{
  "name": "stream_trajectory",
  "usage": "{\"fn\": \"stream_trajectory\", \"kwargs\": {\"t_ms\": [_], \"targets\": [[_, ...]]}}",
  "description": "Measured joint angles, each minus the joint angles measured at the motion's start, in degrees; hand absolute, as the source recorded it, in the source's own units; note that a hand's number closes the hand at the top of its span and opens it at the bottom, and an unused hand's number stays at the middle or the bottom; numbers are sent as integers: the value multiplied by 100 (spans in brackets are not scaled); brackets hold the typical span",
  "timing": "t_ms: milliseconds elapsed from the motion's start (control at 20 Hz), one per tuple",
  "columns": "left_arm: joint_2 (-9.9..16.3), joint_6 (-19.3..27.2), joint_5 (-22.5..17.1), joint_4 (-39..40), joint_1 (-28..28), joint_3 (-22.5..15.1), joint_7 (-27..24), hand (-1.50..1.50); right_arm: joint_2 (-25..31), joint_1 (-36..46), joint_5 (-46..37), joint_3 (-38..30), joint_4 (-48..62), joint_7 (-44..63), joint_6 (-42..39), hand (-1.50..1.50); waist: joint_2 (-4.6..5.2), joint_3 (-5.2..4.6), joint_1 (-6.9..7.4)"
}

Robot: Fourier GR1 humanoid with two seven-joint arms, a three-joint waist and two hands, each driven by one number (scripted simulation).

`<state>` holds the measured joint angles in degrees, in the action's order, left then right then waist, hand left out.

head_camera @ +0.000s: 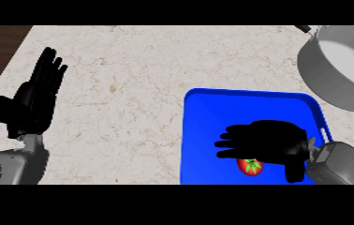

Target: Pick the tomato from the tray and place it in the pot

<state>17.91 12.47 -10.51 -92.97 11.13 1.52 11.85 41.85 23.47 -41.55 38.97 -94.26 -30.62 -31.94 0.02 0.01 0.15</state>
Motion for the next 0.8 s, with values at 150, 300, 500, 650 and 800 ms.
{"fn": "stream_trajectory", "kwargs": {"t_ms": [150,300,500,650,800], "targets": [[-30,-40,48,50,72,67,21,0,-226,-66,-266,2,152,-58,64,-150,0,-1,-1],[-70,-42,92,-58,68,88,151,0,-490,-34,-538,8,386,-68,124,-150,0,-1,10],[-143,-71,198,-159,3,108,149,0,-632,-174,-825,-82,395,-41,98,-150,-3,0,2],[-246,-69,291,33,156,95,111,0,-760,-245,-1069,-104,664,-173,235,-150,0,-1,-4],[-278,-139,273,9,1,153,-10,0,-719,-190,-1273,-16,818,-519,476,150,3,0,14]]}}
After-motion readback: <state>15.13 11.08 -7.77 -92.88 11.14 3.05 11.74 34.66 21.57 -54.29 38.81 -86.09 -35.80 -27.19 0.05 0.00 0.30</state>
